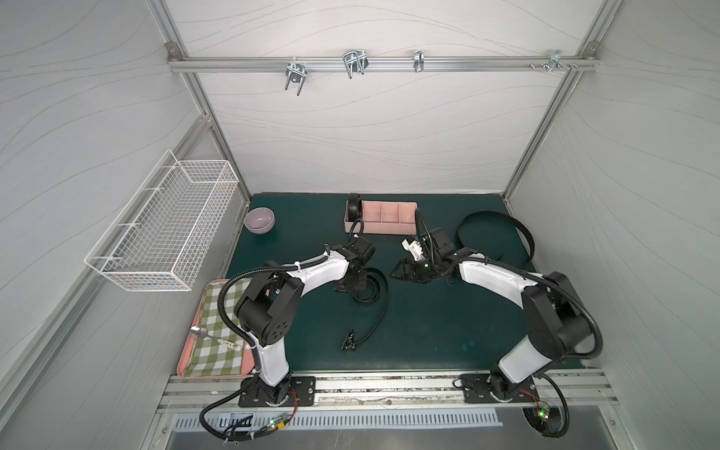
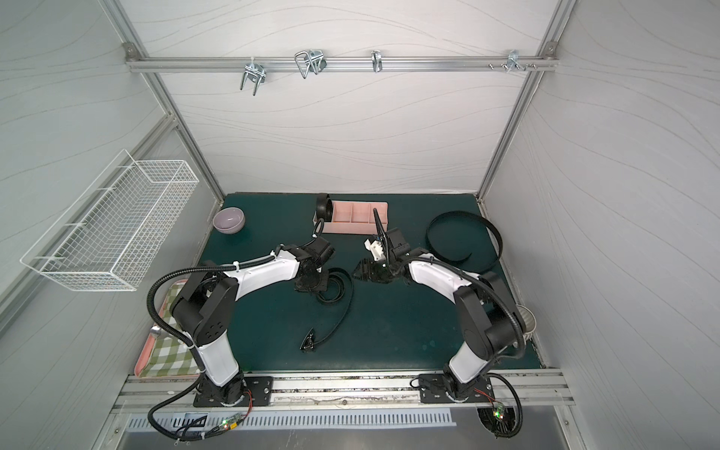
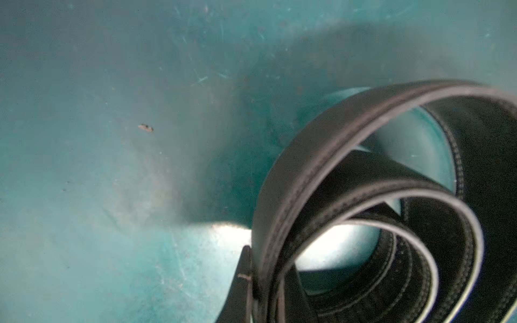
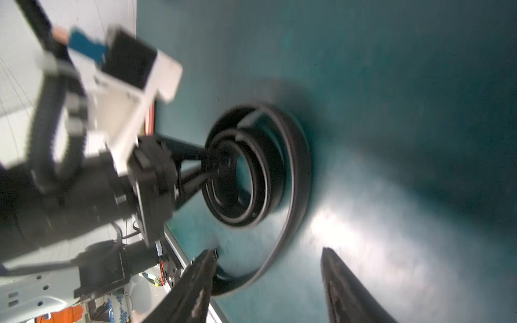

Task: Place the belts into the storage roll
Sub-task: Roll the belt at the center of the board.

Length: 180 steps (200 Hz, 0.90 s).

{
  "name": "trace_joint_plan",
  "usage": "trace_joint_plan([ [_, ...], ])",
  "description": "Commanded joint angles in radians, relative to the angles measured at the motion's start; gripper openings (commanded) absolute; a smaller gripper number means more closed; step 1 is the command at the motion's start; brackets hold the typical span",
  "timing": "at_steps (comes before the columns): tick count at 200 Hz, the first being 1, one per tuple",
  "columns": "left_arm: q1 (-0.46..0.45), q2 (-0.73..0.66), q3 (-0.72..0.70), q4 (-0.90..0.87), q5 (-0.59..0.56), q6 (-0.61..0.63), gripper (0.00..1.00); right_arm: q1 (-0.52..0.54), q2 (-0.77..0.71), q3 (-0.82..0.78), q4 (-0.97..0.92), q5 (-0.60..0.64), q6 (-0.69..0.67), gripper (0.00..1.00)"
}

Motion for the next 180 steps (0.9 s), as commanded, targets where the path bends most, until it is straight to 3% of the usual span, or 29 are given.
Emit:
trace_joint_plan([
  [1, -0.008, 0.056, 0.034, 0.051, 0.035, -0.015, 0.00, -0.002, 0.120, 0.085, -0.079, -0.098, -0.103, 0.63],
  [44, -0.007, 0.102, 0.077, 0.035, 0.046, 0.012, 0.00, 0.053, 0.280, 0.208, -0.102, -0.094, -0.119, 0.64],
  [74, -0.003, 0.086, 0.055, 0.034, 0.032, 0.021, 0.00, 0.067, 0.241, 0.141, -0.053, 0.024, -0.071, 0.61],
  [180, 0.022, 0.024, -0.032, 0.030, 0.008, 0.069, 0.00, 0.010, 0.216, 0.049, 0.054, -0.004, -0.026, 0.55],
])
